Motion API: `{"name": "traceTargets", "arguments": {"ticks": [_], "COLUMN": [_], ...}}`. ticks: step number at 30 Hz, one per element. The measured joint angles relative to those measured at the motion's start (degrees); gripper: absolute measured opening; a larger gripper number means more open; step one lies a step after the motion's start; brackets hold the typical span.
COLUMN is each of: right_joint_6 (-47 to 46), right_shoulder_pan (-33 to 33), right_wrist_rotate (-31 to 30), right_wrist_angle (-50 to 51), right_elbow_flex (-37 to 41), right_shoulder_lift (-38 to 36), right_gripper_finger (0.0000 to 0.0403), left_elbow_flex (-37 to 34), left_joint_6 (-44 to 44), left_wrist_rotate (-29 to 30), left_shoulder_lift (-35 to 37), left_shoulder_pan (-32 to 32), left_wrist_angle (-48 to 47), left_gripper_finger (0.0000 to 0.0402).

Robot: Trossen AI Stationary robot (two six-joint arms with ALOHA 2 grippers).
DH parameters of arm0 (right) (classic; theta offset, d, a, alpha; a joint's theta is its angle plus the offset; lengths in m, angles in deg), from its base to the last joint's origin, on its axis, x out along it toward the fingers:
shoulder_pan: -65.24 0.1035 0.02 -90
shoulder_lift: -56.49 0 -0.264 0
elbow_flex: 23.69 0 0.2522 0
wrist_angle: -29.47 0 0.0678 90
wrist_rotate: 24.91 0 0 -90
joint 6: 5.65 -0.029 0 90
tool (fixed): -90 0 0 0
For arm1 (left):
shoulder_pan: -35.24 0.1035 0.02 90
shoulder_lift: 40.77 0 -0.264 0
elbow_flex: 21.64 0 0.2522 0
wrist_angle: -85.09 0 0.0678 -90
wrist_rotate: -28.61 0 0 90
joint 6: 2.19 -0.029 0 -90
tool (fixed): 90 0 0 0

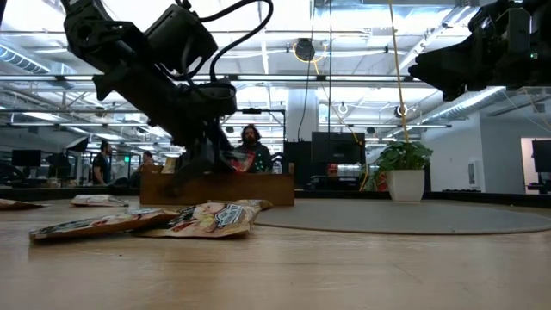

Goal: Pick & Place Tea
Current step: Put the red tea bag into the middle section of the wooden organizer

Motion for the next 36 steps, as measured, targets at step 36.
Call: {"name": "traceTargets", "arguments": {"ticks": [36], "right_joint_6": [0.0], "right_shoulder_pan": [0.0], "right_wrist_rotate": [0.0], "right_wrist_angle": [0.0], "right_elbow_flex": [0.0], "right_shoulder_lift": [0.0], "right_gripper_finger": [0.0155], "left_elbow_flex": [10.5], "left_joint_6": [9.4], "left_wrist_rotate": [-6.4], "left_shoulder_lift": [10.9], "left_shoulder_pan": [1.4], "left_wrist_angle": [-25.1], "left_gripper_finger": [0.0224]}}
